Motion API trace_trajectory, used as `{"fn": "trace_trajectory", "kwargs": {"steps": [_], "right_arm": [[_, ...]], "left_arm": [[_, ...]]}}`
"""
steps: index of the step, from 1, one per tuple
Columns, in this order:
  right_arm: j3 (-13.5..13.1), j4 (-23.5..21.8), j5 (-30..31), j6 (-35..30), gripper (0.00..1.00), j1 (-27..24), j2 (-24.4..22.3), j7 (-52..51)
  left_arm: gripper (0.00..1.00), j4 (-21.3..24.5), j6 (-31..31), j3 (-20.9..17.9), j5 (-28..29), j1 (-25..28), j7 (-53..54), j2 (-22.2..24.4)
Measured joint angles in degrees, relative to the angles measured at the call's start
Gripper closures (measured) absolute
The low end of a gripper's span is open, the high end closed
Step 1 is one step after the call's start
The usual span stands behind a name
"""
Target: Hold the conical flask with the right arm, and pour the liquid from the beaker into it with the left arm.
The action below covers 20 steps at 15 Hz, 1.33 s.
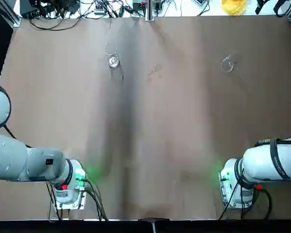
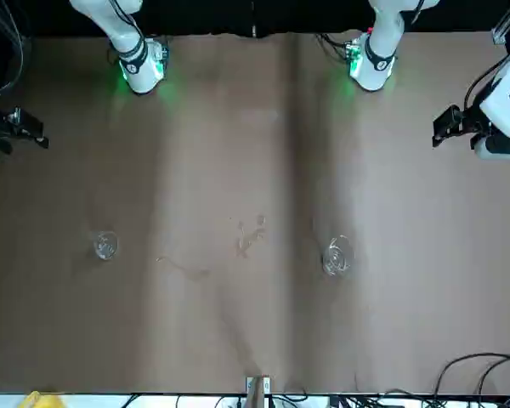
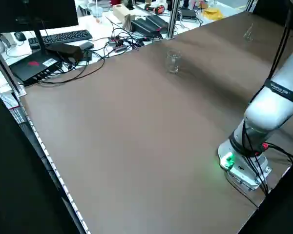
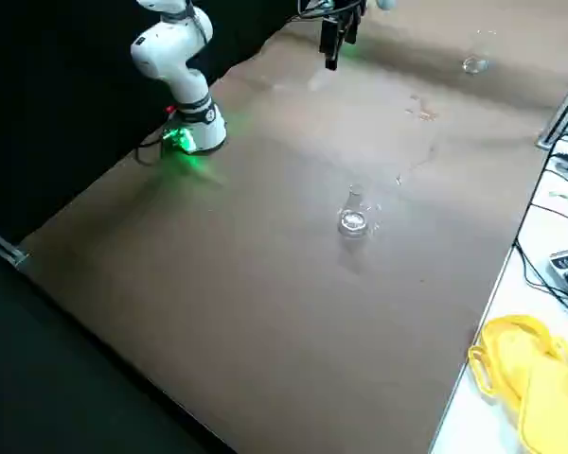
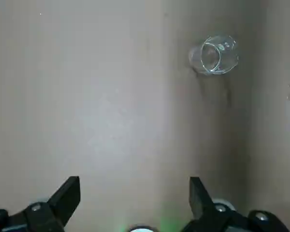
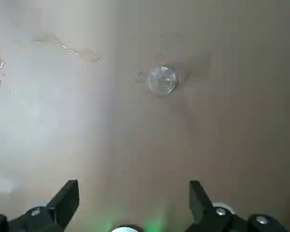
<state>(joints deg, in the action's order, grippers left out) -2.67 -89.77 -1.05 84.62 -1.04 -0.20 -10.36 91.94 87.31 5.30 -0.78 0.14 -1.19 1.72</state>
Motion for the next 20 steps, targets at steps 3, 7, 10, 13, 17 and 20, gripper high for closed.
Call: {"fn": "trace_trajectory", "kwargs": {"steps": [3, 7, 10, 13, 17, 20], "right_arm": [[0.0, 0.0, 0.0, 0.0, 0.0, 0.0, 0.0, 0.0], [0.2, 0.0, -0.1, 0.0, 0.0, 0.1, 0.0, -0.1], [0.4, 0.0, -0.1, 0.0, 0.0, 0.4, 0.0, -0.1], [0.5, 0.0, -0.1, 0.8, 0.0, 1.3, 0.0, -0.1], [0.3, -0.1, -0.2, 3.6, 0.0, 1.7, 1.2, 0.1], [0.2, -0.1, -0.3, 3.6, 0.0, 1.7, 1.6, 0.0]], "left_arm": [[0.0, 0.0, 0.1, 0.0, 0.0, 0.0, -0.2, 0.0], [0.0, -0.1, 0.6, -0.1, 0.0, 0.0, -0.2, -1.1], [0.0, -0.2, 1.7, -0.3, 0.0, 0.4, 0.5, -3.7], [0.0, -0.5, 2.5, -0.3, -0.6, 2.8, 8.3, -5.3], [0.0, -0.8, 2.5, -0.5, -3.5, 7.8, 26.4, -5.4], [0.0, -0.8, 2.5, -0.5, -4.5, 9.1, 31.1, -6.2]]}}
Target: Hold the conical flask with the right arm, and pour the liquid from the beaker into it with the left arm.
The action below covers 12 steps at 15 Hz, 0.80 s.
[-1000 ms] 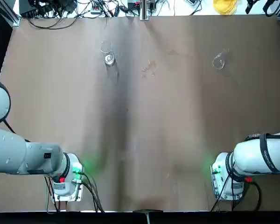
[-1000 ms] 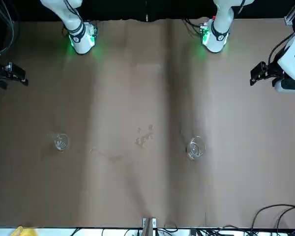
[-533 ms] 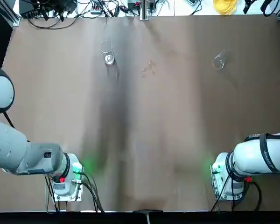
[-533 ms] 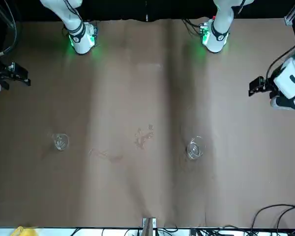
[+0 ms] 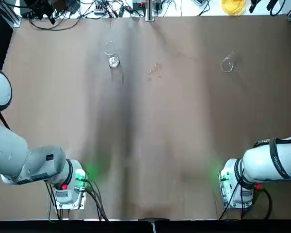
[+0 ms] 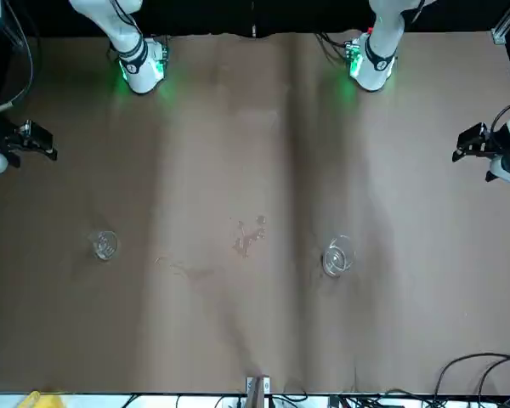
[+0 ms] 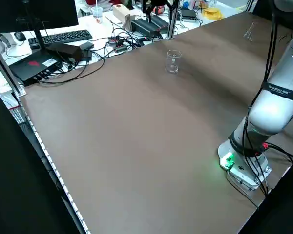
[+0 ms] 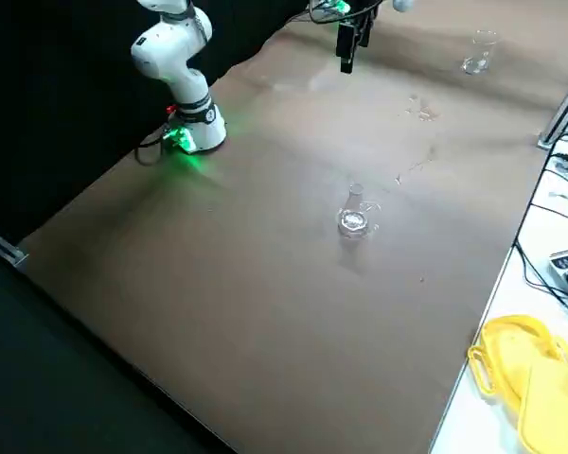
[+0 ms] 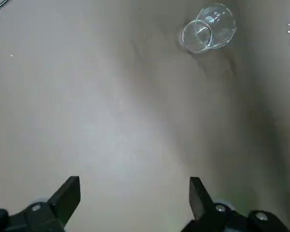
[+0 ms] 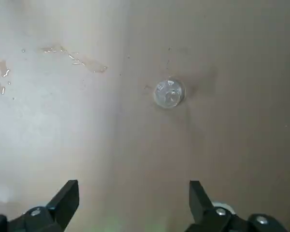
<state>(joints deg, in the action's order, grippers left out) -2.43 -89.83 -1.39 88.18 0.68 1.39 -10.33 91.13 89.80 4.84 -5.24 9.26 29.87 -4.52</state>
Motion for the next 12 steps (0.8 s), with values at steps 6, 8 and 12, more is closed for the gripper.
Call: {"fn": "trace_trajectory", "kwargs": {"steps": [6, 8, 12], "right_arm": [[0.1, 0.0, -1.8, -0.1, 0.0, 0.1, 0.0, -4.5], [-0.1, 0.0, -2.0, -0.5, 0.0, -0.3, 0.0, -12.4], [-0.4, -0.2, -2.3, -0.9, 0.0, -1.3, 0.1, -30.1]], "left_arm": [[0.0, 0.0, 3.6, 0.0, -9.4, 4.1, 14.2, -5.1], [0.0, 0.1, 5.4, 0.0, -13.1, 5.6, 21.8, -7.6], [0.0, 0.1, 9.4, 0.0, -22.4, 8.8, 38.0, -13.4]]}}
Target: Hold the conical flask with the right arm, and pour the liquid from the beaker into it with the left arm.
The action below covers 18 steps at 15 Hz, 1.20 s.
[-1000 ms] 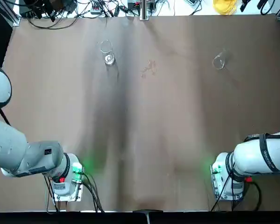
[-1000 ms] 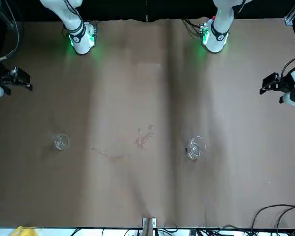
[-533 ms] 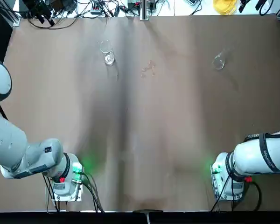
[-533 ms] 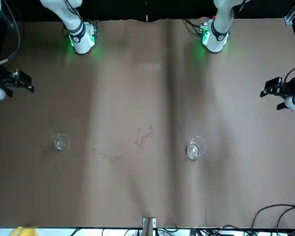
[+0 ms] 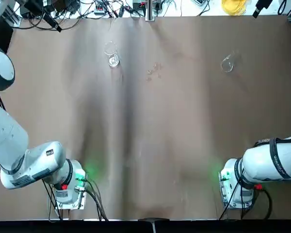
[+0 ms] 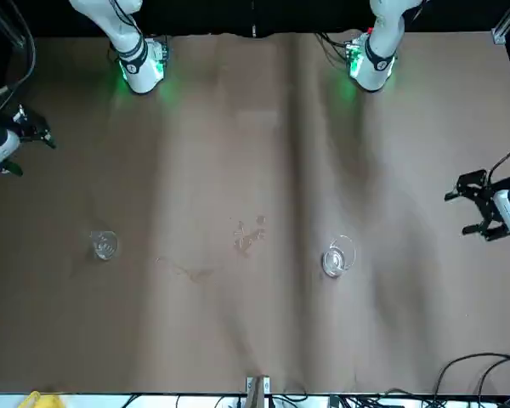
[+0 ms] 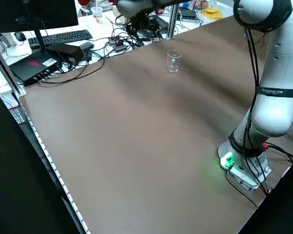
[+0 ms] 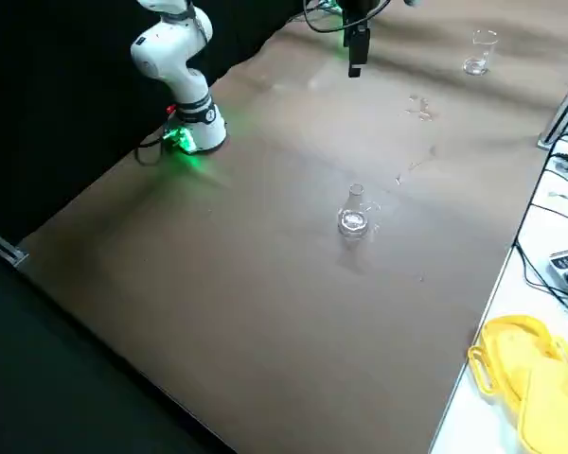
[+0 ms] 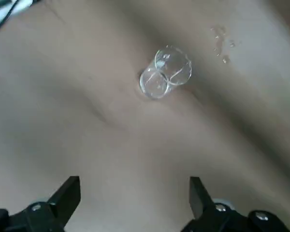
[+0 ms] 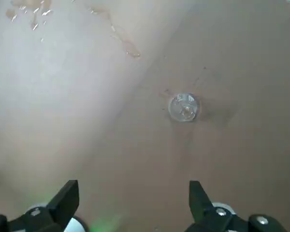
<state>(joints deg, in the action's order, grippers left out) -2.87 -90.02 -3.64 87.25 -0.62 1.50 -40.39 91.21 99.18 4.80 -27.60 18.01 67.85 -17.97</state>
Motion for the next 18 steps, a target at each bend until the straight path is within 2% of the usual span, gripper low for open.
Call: {"fn": "trace_trajectory", "kwargs": {"steps": [2, 5, 6, 8, 11, 14, 18], "right_arm": [[0.0, 0.0, -0.1, 0.0, 0.0, 0.0, 0.3, -5.7], [0.0, -0.4, -3.1, 0.5, 0.0, -1.0, 1.9, -16.2], [-0.1, -0.7, -5.9, 0.7, 0.0, -3.8, 3.9, -20.8], [-0.2, -0.8, -10.1, 1.0, 0.0, -7.6, 6.8, -28.5], [-0.4, -1.2, -20.4, 0.9, 0.0, -14.4, 12.0, -42.0], [-0.5, -1.3, -25.9, 0.9, 0.0, -18.2, 17.3, -52.5], [-0.5, -1.3, -34.8, 0.9, 0.0, -21.8, 23.0, -67.4]], "left_arm": [[0.0, 0.0, 1.3, 0.0, -5.0, 1.4, 7.3, -2.5], [0.0, 0.1, 1.8, -0.1, -16.0, 3.5, 20.7, -7.4], [0.0, 0.1, 1.9, -0.1, -23.3, 3.9, 30.1, -11.2], [0.0, 0.1, 1.9, 0.0, -29.9, 3.6, 38.8, -14.8], [0.0, 0.1, 2.0, 0.1, -39.7, 2.6, 53.5, -19.5], [0.0, 0.1, 2.0, 0.2, -46.7, 1.4, 62.7, -23.9], [0.0, -1.1, 1.9, 0.6, -50.1, 0.5, 67.5, -29.2]]}}
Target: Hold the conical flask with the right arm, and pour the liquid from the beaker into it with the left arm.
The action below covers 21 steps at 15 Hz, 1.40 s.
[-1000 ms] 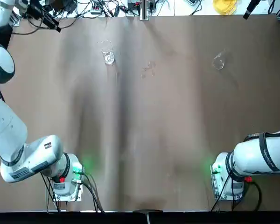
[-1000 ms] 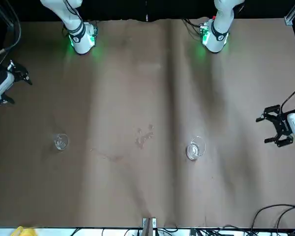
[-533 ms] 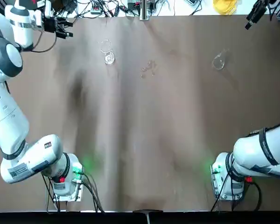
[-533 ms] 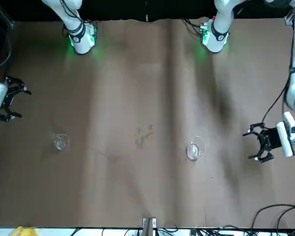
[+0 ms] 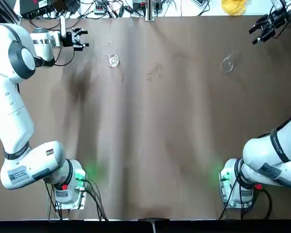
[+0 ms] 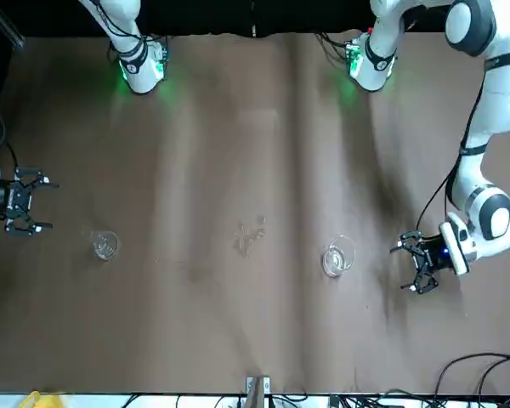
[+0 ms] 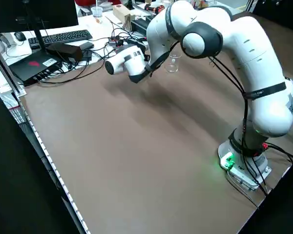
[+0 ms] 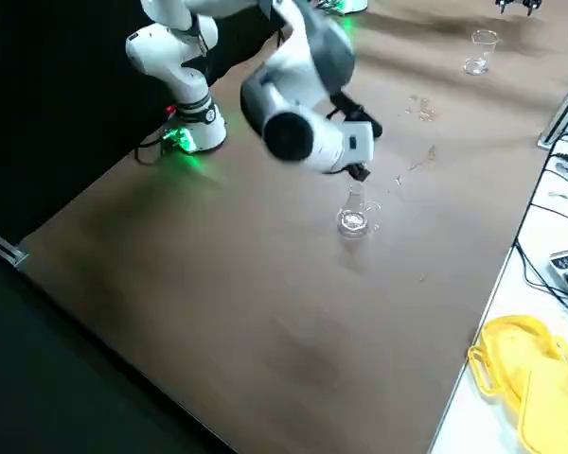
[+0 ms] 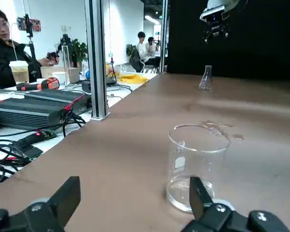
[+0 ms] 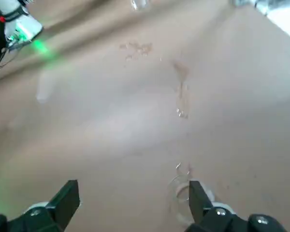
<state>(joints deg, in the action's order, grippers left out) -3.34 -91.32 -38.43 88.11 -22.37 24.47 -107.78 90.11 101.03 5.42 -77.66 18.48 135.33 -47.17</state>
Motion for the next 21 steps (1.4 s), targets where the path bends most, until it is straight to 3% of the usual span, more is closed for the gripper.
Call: {"fn": "trace_trajectory", "kwargs": {"steps": [4, 11, 15, 21], "right_arm": [[0.0, -0.1, -7.4, -0.3, 0.0, -3.2, 6.6, -12.8], [0.0, 0.0, -17.6, -1.1, 0.0, -4.8, 15.4, -25.9], [0.1, 0.0, -18.8, -1.3, 0.0, -5.6, 18.8, -30.0], [0.8, 0.1, -19.1, -1.5, 0.01, -5.6, 20.2, -33.9]], "left_arm": [[0.0, -1.0, 0.0, 0.4, -1.5, -1.9, 3.8, -4.6], [0.0, -1.5, 0.0, 0.5, -1.6, -6.3, 8.8, -8.7], [0.0, -1.5, -0.1, 0.5, -2.8, -8.9, 8.8, -9.0], [0.0, -1.5, -0.1, 0.5, -2.9, -10.0, 8.9, -9.5]]}}
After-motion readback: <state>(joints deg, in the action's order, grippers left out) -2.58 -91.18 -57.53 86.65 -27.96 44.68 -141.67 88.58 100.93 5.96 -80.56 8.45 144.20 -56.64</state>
